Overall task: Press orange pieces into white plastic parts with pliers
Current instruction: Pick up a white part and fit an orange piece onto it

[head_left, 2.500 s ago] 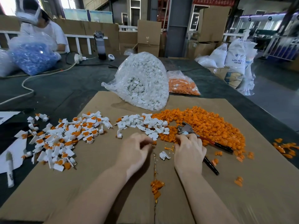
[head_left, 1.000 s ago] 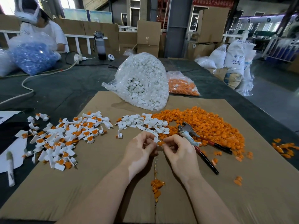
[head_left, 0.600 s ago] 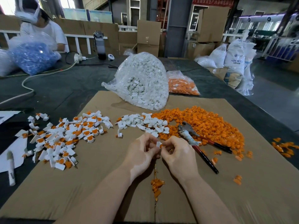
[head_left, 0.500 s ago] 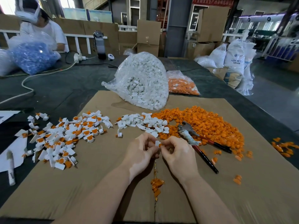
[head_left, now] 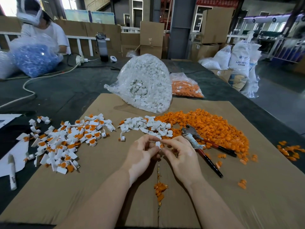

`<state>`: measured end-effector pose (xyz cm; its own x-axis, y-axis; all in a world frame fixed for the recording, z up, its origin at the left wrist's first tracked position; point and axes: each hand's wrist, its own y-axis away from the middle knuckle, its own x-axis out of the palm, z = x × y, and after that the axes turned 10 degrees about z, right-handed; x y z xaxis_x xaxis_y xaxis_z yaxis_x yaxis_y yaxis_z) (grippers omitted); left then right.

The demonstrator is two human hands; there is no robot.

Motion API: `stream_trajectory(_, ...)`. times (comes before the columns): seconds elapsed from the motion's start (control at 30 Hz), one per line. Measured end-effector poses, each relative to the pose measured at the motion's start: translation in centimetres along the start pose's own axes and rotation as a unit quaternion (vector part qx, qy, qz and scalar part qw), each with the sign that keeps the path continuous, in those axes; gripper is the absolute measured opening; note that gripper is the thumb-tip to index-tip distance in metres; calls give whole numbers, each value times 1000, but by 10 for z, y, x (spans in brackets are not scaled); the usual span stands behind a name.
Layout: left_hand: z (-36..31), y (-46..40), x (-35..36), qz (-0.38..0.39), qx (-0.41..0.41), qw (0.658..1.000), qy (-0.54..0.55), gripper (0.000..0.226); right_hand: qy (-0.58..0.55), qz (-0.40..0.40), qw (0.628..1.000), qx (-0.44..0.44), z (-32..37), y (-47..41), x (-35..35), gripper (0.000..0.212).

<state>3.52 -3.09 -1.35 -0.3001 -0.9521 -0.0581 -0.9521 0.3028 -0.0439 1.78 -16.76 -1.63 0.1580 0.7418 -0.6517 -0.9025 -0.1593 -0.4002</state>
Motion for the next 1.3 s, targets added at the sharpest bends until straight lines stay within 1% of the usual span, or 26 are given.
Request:
stream_trajectory(0.2,-2,1,0,7,-1,1000,2,19,10,2,1000,4,0,-1,-1,18)
stream_trajectory(0.6,-3,1,-1,9,-10,1000,1,19,25,8,1000,3,0,-1,0,15)
stream_trajectory(0.73,-2,0,0,3,-7,1000,0,13,30,8,1000,-1,0,-1,0,15)
stream_trajectory(0.83,-2,0,0,1,7,1000,-25,9,38,11,999,-4,0,-1,-1,15)
stream_trajectory(0.93,-1,-1,0,-5,13,999,-47,9,42,15,999,-5,0,-1,0,16)
stream_trajectory(1.0,-1,-3,0,-12,13,999,-45,9,39,5,999,-2,1,-1,1,20)
stream_trajectory(1.07,0,-4,0,-18,9,999,-28,8,38,-23,999,9,1,0,-1,24)
stream_trajectory(1.13,1,-6,1,-24,6,1000,-8,8,77,-74,993,43,-2,1,-6,27)
stream_trajectory(1.2,2,-7,0,-27,0,1000,2,9,151,-109,974,128,-7,0,-15,32)
stream_trajectory(1.23,2,-8,0,-29,-3,1000,0,9,193,-100,958,188,-10,-1,-22,37)
stream_trajectory(1.3,3,-10,-2,-34,-8,999,-12,8,268,-27,914,302,-17,-5,-36,47)
